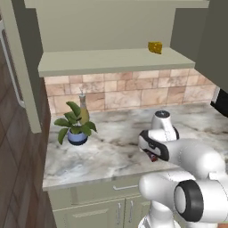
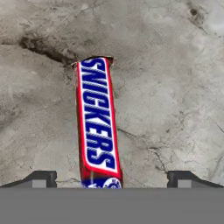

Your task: Pick the canned food and bar from the counter and place them in the cabinets closest to them.

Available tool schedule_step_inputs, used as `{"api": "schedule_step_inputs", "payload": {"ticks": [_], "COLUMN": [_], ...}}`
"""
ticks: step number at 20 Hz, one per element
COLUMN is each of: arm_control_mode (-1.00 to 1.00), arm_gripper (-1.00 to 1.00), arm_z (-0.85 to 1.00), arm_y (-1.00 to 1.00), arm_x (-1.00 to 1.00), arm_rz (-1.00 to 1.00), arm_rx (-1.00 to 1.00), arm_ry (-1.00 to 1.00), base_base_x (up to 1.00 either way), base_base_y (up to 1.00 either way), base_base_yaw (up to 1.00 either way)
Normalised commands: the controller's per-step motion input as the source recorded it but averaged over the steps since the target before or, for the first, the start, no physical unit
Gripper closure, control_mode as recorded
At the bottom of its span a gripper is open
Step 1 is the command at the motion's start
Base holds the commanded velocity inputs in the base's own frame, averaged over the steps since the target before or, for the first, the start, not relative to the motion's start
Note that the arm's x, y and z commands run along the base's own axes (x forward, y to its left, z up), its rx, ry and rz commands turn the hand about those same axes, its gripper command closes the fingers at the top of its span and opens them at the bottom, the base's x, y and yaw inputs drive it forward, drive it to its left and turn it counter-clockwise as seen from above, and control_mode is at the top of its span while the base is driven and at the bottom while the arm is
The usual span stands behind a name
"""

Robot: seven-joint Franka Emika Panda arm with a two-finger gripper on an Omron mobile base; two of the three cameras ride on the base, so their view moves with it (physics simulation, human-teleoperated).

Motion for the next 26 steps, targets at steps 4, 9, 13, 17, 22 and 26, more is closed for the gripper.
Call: {"api": "schedule_step_inputs", "payload": {"ticks": [4,9,13,17,22,26], "arm_control_mode": [-1.0,-1.0,-1.0,-1.0,-1.0,-1.0], "arm_gripper": [-1.0,-1.0,-1.0,-1.0,1.0,1.0], "arm_z": [-0.56,-0.51,-0.59,-0.58,-0.06,0.01], "arm_y": [0.16,0.02,-0.03,-0.01,0.0,0.0], "arm_x": [0.0,0.0,0.0,0.0,0.0,0.0], "arm_rz": [0.02,0.0,0.0,0.0,0.0,0.0], "arm_rx": [0.0,0.0,0.0,-0.01,0.0,0.0], "arm_ry": [-0.06,-0.06,-0.05,-0.03,0.0,0.0], "base_base_x": [0.0,0.0,0.0,0.0,0.0,0.0], "base_base_y": [0.0,0.0,0.0,0.0,0.0,0.0], "base_base_yaw": [0.0,0.0,0.0,0.0,0.0,0.0]}}
